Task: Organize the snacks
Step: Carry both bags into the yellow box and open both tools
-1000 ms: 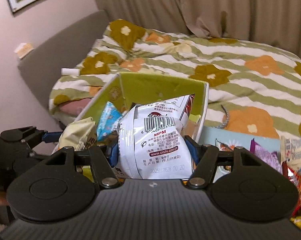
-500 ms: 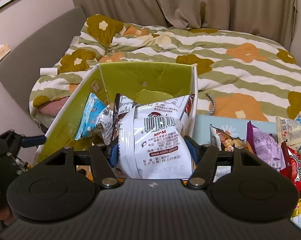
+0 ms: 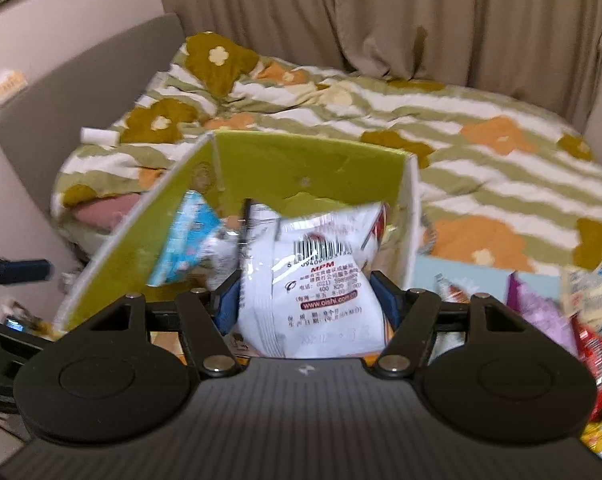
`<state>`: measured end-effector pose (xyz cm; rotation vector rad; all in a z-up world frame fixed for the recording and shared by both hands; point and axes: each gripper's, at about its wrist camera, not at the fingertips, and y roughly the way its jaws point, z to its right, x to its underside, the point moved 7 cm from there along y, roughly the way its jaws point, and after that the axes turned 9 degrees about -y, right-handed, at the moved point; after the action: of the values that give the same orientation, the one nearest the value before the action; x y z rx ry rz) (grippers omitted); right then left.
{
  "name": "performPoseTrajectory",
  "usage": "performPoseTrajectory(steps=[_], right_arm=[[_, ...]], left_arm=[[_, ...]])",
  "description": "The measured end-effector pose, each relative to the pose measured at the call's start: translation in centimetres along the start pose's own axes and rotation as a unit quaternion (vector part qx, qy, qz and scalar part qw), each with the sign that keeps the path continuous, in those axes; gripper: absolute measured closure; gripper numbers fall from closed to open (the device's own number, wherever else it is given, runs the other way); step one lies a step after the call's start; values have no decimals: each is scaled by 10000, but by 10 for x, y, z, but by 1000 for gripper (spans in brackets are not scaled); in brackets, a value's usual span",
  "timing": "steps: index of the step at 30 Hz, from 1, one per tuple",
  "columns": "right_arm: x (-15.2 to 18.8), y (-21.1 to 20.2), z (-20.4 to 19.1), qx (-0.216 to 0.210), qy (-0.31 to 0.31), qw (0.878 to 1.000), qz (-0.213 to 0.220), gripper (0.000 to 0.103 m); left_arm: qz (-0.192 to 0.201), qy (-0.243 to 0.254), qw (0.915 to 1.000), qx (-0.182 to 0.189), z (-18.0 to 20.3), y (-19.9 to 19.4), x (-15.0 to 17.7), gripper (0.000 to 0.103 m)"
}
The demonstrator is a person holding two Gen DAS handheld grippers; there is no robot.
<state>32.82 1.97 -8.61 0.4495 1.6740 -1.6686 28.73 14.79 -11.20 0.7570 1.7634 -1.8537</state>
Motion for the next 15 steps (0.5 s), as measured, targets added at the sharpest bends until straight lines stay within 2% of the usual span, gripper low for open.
performPoseTrajectory(steps=[1, 7, 15], right_arm=[[2, 1, -1, 69, -117, 9999, -1, 0], [16, 1, -2, -32, -153, 9998, 140, 0], [20, -15, 5, -88, -34, 9996, 273, 0]], left_arm=[[-23, -20, 10000, 3, 1, 1, 1, 0], [-110, -114, 9999, 0, 2, 3, 8, 0], [-2, -241, 9997, 19, 3, -11, 8, 0]])
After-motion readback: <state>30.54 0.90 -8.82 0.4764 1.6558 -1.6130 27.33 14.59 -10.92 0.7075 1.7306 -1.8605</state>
